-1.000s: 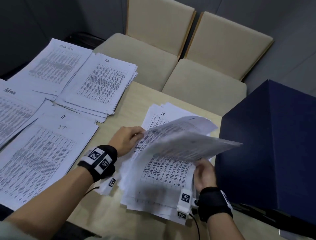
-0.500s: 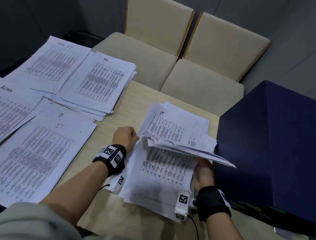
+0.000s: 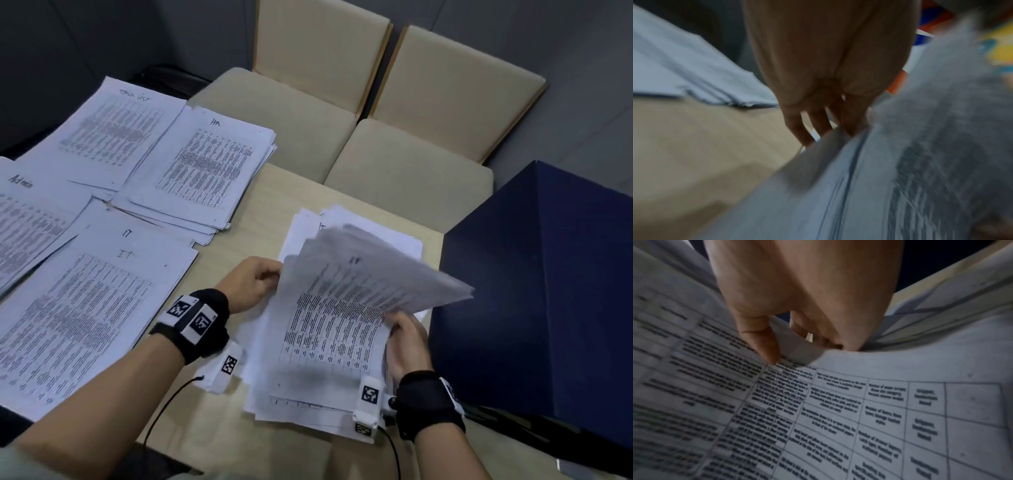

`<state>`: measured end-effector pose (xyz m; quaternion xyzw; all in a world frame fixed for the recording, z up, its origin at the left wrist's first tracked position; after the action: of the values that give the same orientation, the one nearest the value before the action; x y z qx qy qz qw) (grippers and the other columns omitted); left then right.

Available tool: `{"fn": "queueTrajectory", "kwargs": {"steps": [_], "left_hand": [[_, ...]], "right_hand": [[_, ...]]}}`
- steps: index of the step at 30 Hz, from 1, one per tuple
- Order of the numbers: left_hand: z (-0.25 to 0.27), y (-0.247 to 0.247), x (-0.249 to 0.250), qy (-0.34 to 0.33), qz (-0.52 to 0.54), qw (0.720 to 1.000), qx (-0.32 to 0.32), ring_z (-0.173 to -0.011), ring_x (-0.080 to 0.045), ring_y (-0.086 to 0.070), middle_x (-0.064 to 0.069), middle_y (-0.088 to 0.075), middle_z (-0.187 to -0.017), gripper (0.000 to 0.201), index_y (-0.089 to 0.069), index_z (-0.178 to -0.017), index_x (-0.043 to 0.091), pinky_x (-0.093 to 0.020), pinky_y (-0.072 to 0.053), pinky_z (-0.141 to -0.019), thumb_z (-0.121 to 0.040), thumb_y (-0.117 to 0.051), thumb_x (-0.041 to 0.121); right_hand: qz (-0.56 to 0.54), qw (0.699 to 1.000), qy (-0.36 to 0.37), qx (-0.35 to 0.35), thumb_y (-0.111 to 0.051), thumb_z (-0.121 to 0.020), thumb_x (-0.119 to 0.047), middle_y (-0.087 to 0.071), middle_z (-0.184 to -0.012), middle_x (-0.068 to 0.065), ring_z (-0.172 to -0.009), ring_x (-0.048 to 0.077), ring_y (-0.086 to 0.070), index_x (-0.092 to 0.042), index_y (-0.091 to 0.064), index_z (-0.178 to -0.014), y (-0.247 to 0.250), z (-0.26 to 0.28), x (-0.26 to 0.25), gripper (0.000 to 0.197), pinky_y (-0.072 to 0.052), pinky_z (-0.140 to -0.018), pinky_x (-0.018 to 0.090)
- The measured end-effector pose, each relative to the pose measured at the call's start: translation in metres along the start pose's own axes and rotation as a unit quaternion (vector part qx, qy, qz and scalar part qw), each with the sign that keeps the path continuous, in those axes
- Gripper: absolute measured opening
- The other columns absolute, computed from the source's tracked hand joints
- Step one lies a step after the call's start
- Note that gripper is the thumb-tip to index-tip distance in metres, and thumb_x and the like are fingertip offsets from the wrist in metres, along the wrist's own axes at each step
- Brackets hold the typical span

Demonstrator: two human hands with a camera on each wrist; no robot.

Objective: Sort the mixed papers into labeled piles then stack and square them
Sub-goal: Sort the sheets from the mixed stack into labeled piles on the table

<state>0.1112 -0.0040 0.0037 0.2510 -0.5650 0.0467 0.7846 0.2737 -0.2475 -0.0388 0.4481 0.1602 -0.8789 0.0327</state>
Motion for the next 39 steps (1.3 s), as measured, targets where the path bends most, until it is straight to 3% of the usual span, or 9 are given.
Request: {"fn": "queueTrajectory", "kwargs": {"steps": [3, 10, 16, 20, 24, 27, 32, 36, 39], "left_hand": [[0.002, -0.008, -0.003, 0.064, 0.054, 0.996, -0.042, -0.062, -0.001, -0.061, 0.008, -0.071, -0.067, 0.031, -0.07, -0.077, 0.001, -0.015, -0.044, -0.062, -0.084, -0.049, -0.02], [-0.018, -0.002, -0.033, 0.193, -0.223, 0.944, 0.146, -0.082, -0.026, -0.059, -0.004, -0.062, -0.086, 0.021, -0.061, -0.089, 0.013, -0.029, -0.043, -0.069, -0.083, -0.074, 0.028], [-0.025, -0.006, -0.016, 0.122, -0.404, 0.902, 0.09, -0.07, -0.031, -0.054, -0.015, -0.061, -0.077, 0.023, -0.066, -0.08, 0.008, -0.029, -0.038, -0.062, -0.093, -0.054, 0.022], [-0.017, 0.0, 0.008, 0.08, -0.545, 0.832, 0.065, -0.064, -0.025, -0.049, -0.007, -0.056, -0.074, 0.047, -0.063, -0.079, 0.014, -0.029, -0.042, -0.061, -0.103, -0.034, 0.042], [-0.011, 0.008, 0.011, -0.015, -0.348, 0.934, 0.079, -0.07, -0.025, -0.06, -0.004, -0.068, -0.077, 0.033, -0.063, -0.081, 0.015, -0.034, -0.047, -0.064, -0.1, -0.044, 0.033], [-0.007, 0.003, 0.001, -0.03, -0.076, 0.996, 0.019, -0.071, -0.001, -0.061, 0.014, -0.071, -0.074, 0.023, -0.073, -0.086, 0.017, -0.021, -0.048, -0.072, -0.094, -0.057, 0.004], [-0.007, -0.009, -0.016, 0.075, 0.032, 0.995, -0.049, -0.088, -0.024, -0.069, -0.006, -0.077, -0.091, 0.04, -0.078, -0.08, 0.018, -0.044, -0.05, -0.092, -0.084, -0.055, -0.014], [-0.005, -0.016, -0.008, 0.077, -0.033, 0.993, -0.078, -0.075, -0.014, -0.062, -0.009, -0.073, -0.088, 0.041, -0.072, -0.092, 0.019, -0.029, -0.049, -0.07, -0.074, -0.055, -0.013], [-0.003, -0.024, 0.003, 0.056, 0.001, 0.996, -0.068, -0.086, -0.026, -0.07, -0.007, -0.074, -0.095, 0.026, -0.068, -0.1, 0.01, -0.04, -0.057, -0.079, -0.074, -0.072, 0.013]], "right_hand": [[0.04, 0.999, 0.014, -0.002, -0.051, -0.09, 0.009, -0.069, -0.073, -0.006, -0.072, 0.007, -0.061, -0.008, -0.065, -0.083, -0.001, 0.0, 0.0, 0.024, -0.046, -0.075, 0.019], [0.054, 0.998, 0.029, 0.011, -0.057, -0.093, -0.002, -0.07, -0.104, 0.01, -0.102, 0.024, -0.064, -0.007, -0.065, -0.11, -0.001, 0.005, -0.003, 0.019, -0.051, -0.081, 0.029], [0.063, 0.998, 0.0, -0.003, -0.05, -0.089, 0.008, -0.067, -0.081, 0.012, -0.081, 0.025, -0.063, -0.006, -0.057, -0.081, 0.007, 0.006, -0.007, 0.017, -0.054, -0.072, 0.033], [0.04, 0.999, 0.004, -0.001, -0.049, -0.086, 0.005, -0.067, -0.1, 0.02, -0.096, 0.031, -0.063, 0.001, -0.059, -0.094, 0.009, 0.003, -0.003, 0.013, -0.049, -0.092, 0.045], [0.004, 1.0, -0.014, -0.007, -0.056, -0.065, -0.002, -0.06, -0.093, 0.015, -0.093, 0.027, -0.054, -0.007, -0.059, -0.078, 0.004, 0.001, 0.001, 0.014, -0.042, -0.093, 0.04], [0.052, 0.998, -0.014, 0.022, -0.057, -0.079, 0.0, -0.057, -0.069, -0.004, -0.081, 0.02, -0.049, -0.018, -0.057, -0.069, 0.008, -0.006, 0.004, 0.021, -0.041, -0.079, 0.025], [0.088, 0.995, -0.036, 0.038, -0.029, -0.105, 0.001, -0.059, -0.05, -0.033, -0.053, -0.017, -0.057, -0.025, -0.045, -0.084, 0.014, 0.0, 0.003, 0.037, -0.044, -0.059, 0.004], [0.089, 0.994, 0.001, 0.061, -0.059, -0.094, -0.004, -0.076, -0.096, 0.002, -0.09, 0.017, -0.07, -0.008, -0.069, -0.108, 0.008, 0.001, -0.001, 0.018, -0.058, -0.076, 0.027], [0.059, 0.995, 0.026, 0.072, -0.06, -0.09, 0.001, -0.069, -0.091, 0.01, -0.091, 0.027, -0.064, -0.012, -0.064, -0.099, -0.003, 0.006, -0.017, 0.017, -0.054, -0.069, 0.027]]}}
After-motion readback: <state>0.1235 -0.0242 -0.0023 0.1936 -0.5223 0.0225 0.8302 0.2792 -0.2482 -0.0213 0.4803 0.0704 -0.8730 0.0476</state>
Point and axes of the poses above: each hand's wrist, its own z-axis away from the middle knuckle, its own y-axis out of the back of the hand, x = y × z, the point moved 4 cm from there along -z, towards the middle knuckle
